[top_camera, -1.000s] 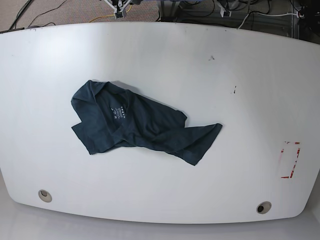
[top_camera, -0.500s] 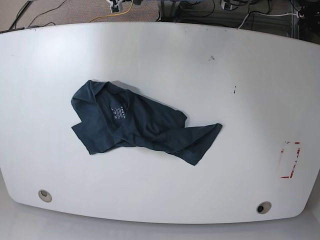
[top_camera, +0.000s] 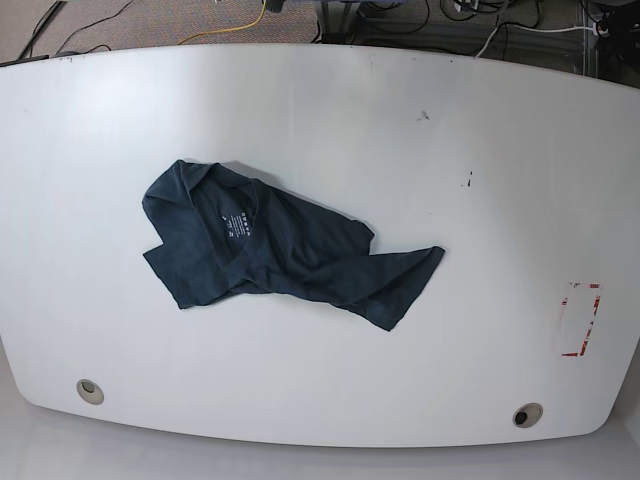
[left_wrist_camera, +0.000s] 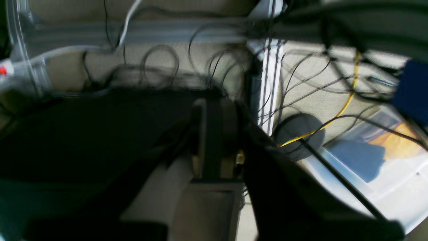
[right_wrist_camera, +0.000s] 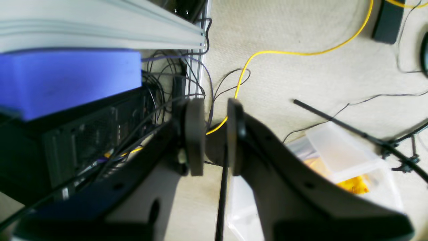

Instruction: Layout the t-shirt on the table in an organized manner, then fold the t-shirt properly

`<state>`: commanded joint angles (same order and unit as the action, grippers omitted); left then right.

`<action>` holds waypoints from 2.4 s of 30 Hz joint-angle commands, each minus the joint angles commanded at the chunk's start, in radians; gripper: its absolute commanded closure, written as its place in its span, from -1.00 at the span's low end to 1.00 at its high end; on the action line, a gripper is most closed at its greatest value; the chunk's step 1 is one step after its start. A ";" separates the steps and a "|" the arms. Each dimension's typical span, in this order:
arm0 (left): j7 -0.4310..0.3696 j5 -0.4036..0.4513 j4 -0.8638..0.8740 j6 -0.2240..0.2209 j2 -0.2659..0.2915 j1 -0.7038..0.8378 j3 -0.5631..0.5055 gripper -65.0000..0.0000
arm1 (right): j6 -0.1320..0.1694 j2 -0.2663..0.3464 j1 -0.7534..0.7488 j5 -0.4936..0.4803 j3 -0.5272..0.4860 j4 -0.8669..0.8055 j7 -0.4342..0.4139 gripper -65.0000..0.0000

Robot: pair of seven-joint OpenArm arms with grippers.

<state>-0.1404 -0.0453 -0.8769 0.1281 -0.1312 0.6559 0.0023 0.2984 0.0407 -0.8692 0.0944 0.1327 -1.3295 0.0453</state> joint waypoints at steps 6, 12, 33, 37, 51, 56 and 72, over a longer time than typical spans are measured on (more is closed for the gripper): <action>0.000 0.000 -0.152 0.000 -0.003 0.106 0.008 0.80 | 0.002 0.009 -0.098 -0.103 0.000 -0.164 0.040 0.66; 0.000 0.000 -0.322 0.002 0.002 0.210 0.101 0.80 | 0.002 0.029 -0.198 -0.121 0.000 -0.347 0.075 0.66; 0.000 -0.002 -0.914 0.002 0.072 0.508 0.247 0.80 | 0.008 0.025 -0.325 -0.123 0.091 -0.700 0.055 0.66; 0.000 -0.002 -0.994 0.002 0.115 0.508 0.273 0.80 | 0.008 0.025 -0.269 -0.123 0.089 -0.700 0.031 0.66; 0.002 0.003 -1.092 0.002 0.176 0.351 0.247 0.79 | 0.008 0.023 0.009 -0.123 0.063 -0.698 0.031 0.64; 0.005 0.003 -1.092 0.002 0.172 0.285 0.216 0.68 | 0.008 0.023 0.091 -0.123 0.058 -0.698 0.031 0.64; 0.219 0.006 -1.100 0.002 0.133 -0.046 0.150 -0.13 | 0.008 0.002 0.554 -0.115 -0.021 -0.695 0.341 -0.48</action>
<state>0.0790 -0.0391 -1.9770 0.1297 0.0023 0.6099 0.1527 0.3061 0.0422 -0.3153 -0.0207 0.1112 -2.0246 0.3859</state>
